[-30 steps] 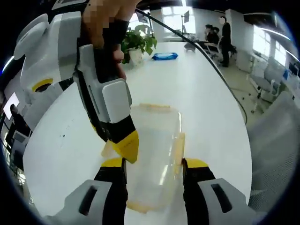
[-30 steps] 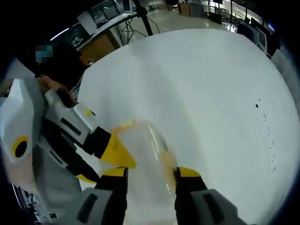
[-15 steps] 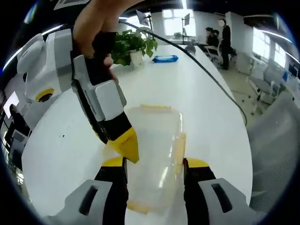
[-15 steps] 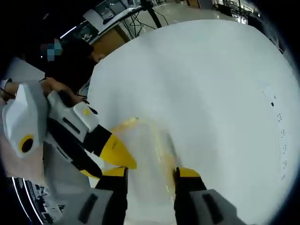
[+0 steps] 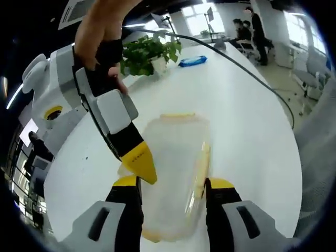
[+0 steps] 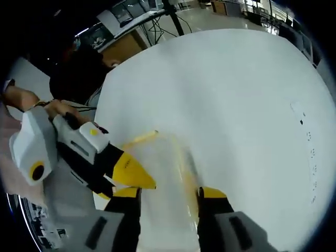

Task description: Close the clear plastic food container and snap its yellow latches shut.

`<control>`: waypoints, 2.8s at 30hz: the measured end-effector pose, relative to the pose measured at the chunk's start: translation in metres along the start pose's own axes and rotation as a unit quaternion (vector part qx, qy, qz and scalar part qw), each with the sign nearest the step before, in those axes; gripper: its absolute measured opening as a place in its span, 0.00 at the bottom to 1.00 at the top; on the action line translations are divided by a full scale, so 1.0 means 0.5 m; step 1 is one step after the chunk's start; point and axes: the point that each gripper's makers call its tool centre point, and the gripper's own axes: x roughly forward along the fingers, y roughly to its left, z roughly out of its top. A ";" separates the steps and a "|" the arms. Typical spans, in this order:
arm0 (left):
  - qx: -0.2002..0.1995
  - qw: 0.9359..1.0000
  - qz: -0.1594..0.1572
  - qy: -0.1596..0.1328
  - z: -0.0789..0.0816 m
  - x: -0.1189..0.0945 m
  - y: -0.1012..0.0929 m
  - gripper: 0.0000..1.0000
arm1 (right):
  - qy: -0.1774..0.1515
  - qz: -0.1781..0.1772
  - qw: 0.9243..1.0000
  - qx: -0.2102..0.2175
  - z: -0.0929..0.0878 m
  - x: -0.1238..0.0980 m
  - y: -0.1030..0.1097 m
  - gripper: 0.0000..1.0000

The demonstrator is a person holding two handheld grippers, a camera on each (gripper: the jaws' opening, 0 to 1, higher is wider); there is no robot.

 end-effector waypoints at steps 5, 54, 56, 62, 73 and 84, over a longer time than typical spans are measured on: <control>0.012 1.000 -0.003 0.002 0.005 -0.010 -0.003 0.44 | -0.024 -0.007 1.000 0.009 -0.003 -0.002 0.001 0.41; -0.072 0.997 0.005 0.014 -0.040 -0.064 0.033 0.56 | -0.107 -0.210 0.972 0.006 -0.165 -0.038 0.035 0.71; -0.066 0.998 0.008 0.016 -0.042 -0.063 0.035 0.55 | -0.110 -0.207 0.972 0.009 -0.161 -0.032 0.034 0.69; -0.059 0.998 0.011 0.018 -0.051 -0.062 0.054 0.53 | -0.106 -0.218 0.970 0.013 -0.146 -0.028 0.014 0.68; -0.039 0.999 -0.001 0.019 -0.096 -0.074 0.127 0.51 | -0.134 -0.223 0.966 0.014 -0.060 -0.022 -0.034 0.66; -0.034 0.999 -0.003 0.019 -0.116 -0.067 0.187 0.51 | -0.156 -0.218 0.963 0.023 -0.008 -0.031 -0.081 0.65</control>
